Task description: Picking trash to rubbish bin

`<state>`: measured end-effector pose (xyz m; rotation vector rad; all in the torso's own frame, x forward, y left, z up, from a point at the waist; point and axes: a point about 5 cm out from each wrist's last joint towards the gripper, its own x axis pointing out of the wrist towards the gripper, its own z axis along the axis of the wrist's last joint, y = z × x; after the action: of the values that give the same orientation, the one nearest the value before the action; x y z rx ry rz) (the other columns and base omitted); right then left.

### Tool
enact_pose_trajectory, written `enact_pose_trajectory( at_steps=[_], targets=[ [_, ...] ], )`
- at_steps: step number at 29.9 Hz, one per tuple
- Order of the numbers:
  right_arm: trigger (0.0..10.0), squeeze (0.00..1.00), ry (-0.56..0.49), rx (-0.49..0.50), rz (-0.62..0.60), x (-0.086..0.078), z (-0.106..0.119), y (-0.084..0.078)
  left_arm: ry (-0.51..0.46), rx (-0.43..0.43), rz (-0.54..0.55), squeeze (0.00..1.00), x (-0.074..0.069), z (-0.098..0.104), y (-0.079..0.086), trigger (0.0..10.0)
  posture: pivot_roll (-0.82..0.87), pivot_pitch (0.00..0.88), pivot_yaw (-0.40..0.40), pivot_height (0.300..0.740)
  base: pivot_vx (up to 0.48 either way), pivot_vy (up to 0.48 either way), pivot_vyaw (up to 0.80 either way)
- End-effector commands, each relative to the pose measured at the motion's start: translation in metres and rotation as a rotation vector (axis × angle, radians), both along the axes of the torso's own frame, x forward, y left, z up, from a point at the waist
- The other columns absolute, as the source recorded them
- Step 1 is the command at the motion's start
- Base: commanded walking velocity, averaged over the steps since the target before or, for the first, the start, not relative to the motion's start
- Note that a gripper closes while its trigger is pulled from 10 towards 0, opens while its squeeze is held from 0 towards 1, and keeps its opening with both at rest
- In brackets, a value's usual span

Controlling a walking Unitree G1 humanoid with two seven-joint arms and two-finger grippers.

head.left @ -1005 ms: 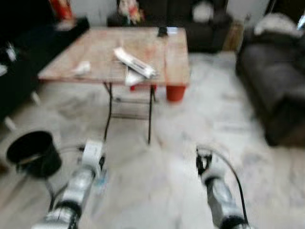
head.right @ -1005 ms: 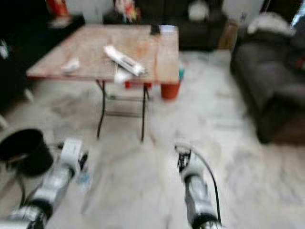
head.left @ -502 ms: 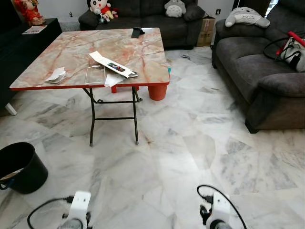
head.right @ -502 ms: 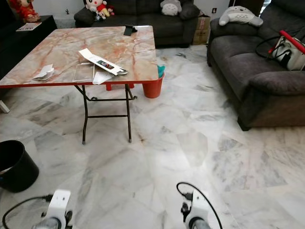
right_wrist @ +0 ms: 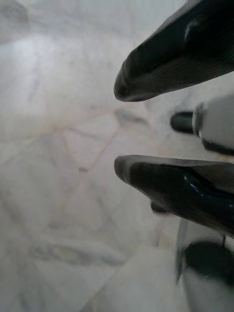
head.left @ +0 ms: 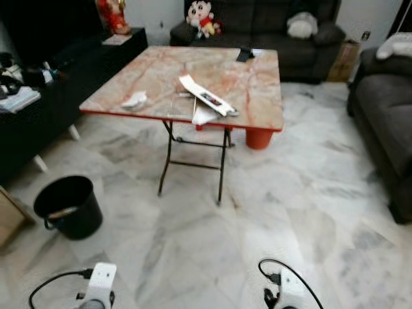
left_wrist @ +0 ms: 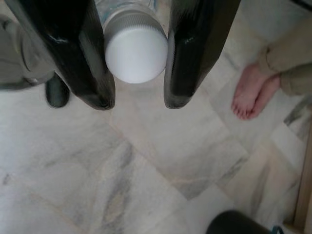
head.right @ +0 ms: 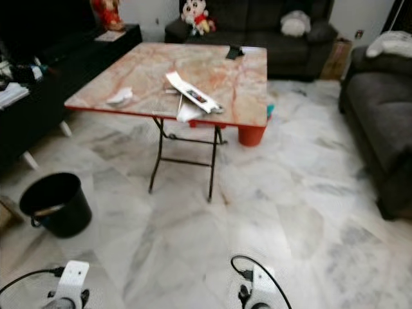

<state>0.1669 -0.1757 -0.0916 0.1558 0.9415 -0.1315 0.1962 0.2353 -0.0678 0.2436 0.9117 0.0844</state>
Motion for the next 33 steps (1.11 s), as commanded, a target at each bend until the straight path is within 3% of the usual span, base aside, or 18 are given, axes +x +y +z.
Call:
enact_pose_trajectory(
  at_steps=[1, 28, 33],
  targets=[
    [10.0, 0.00, -0.027, 0.008, 0.017, 0.0113, 0.0044, 0.0069, 0.010, 0.020, 0.013, 0.00, -0.0017, 0.0011, 0.0081, 10.0, 0.18, 0.000, 0.025, 0.740, 0.322, 0.000, 0.54],
    [10.0, 0.00, -0.046, -0.003, 0.080, 0.0178, 0.0074, 0.0114, 0.000, 0.029, 0.009, 0.00, -0.0013, 0.0008, 0.0057, 10.0, 0.19, 0.000, 0.023, 0.740, 0.321, 0.000, 0.55],
    [10.0, 0.00, -0.064, 0.022, 0.059, 0.0204, 0.0088, 0.0129, -0.011, 0.007, -0.008, 0.00, 0.0013, 0.0014, 0.0020, 10.0, 0.18, 0.000, 0.026, 0.740, 0.000, 0.000, 0.00]
  ],
)
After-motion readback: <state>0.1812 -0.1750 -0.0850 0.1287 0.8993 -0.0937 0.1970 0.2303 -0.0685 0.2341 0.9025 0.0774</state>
